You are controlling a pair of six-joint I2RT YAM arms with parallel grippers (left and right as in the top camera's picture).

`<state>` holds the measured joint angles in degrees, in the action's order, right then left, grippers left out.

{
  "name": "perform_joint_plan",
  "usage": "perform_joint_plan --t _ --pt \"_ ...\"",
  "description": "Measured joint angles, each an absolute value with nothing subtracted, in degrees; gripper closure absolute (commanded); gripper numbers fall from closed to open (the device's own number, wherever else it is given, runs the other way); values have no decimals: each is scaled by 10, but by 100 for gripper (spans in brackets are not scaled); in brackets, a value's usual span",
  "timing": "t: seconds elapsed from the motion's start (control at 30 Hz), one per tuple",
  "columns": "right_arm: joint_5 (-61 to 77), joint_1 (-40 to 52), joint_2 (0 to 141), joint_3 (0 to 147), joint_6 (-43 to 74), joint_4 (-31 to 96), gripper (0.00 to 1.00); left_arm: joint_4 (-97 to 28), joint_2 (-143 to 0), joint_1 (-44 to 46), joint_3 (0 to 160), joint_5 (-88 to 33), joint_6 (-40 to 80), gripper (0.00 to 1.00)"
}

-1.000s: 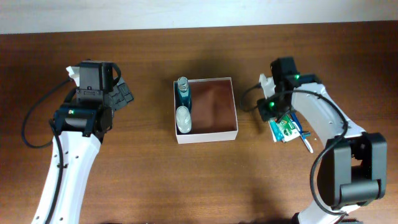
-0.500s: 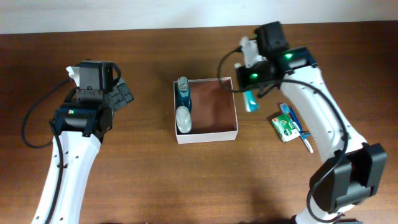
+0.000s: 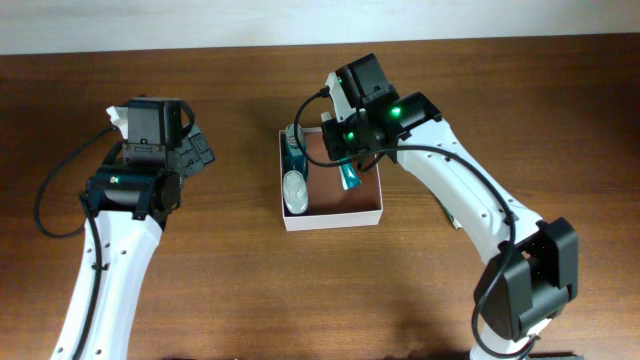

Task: Pack container
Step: 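Carry the toothpaste over the box and lower it beside the mouthwash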

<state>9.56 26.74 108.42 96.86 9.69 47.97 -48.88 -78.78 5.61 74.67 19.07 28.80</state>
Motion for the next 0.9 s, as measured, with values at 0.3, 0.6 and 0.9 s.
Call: perform_joint_plan --t 0.3,0.6,0.9 --pt "91 267 1118 969 146 480 96 -489 -788 56 747 191 288 1" --pt "89 276 1149 969 165 490 96 -489 -788 56 747 191 288 1" --pt "79 295 1170 969 180 487 96 -489 -788 56 747 191 288 0"
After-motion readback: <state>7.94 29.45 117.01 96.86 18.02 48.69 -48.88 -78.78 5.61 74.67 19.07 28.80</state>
